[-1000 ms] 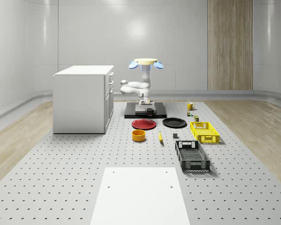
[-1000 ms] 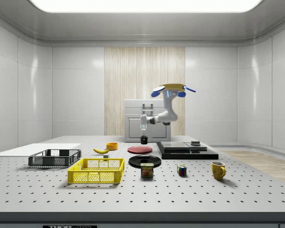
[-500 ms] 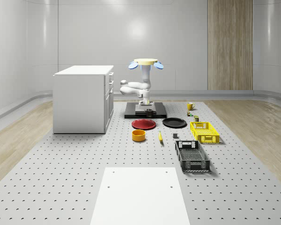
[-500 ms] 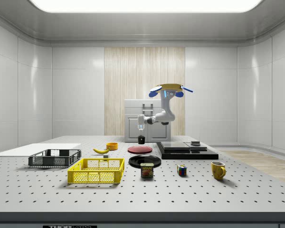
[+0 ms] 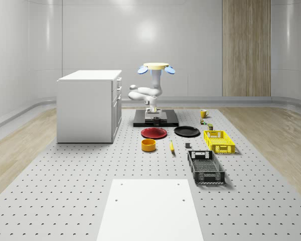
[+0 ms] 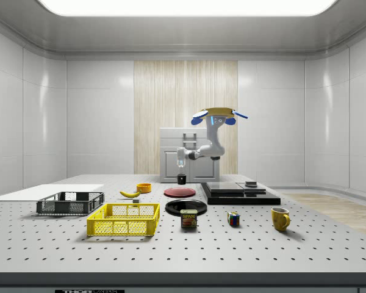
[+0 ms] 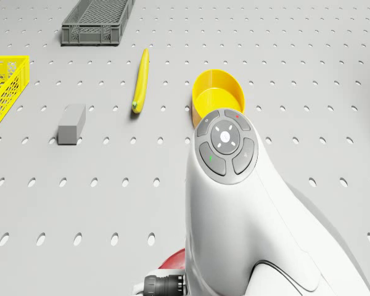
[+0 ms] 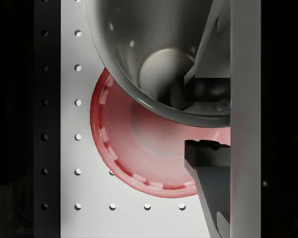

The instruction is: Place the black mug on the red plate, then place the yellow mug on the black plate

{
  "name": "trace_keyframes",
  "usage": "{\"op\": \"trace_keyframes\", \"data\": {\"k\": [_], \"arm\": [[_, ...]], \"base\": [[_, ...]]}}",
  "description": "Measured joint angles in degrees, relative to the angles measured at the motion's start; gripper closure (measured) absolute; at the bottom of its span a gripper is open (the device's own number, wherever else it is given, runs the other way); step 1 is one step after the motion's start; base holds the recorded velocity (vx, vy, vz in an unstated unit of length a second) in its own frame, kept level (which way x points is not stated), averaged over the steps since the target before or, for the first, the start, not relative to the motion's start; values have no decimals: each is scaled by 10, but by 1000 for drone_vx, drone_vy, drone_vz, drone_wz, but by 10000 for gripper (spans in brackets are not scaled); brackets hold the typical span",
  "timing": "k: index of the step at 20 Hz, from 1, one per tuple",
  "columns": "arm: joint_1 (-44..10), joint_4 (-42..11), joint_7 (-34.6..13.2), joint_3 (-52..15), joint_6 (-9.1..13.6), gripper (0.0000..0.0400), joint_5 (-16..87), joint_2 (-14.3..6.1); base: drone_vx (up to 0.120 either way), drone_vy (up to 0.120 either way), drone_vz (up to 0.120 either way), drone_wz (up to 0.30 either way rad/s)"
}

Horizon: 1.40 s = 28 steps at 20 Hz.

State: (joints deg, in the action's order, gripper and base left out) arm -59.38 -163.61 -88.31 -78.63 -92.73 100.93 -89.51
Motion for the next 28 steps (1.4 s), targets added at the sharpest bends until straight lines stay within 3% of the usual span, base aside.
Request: {"op": "trace_keyframes", "data": {"k": [9,22,25,28], "arm": [[7,21,23,71,-31,290,65,-6],[20,50,56,122,-57,290,110,-5],[19,53,57,129,-60,149,117,-4],[22,51,59,123,-56,70,112,-4]], "base": [[0,0,0,0],[0,0,0,0],[0,0,0,0],[0,0,0,0]]}}
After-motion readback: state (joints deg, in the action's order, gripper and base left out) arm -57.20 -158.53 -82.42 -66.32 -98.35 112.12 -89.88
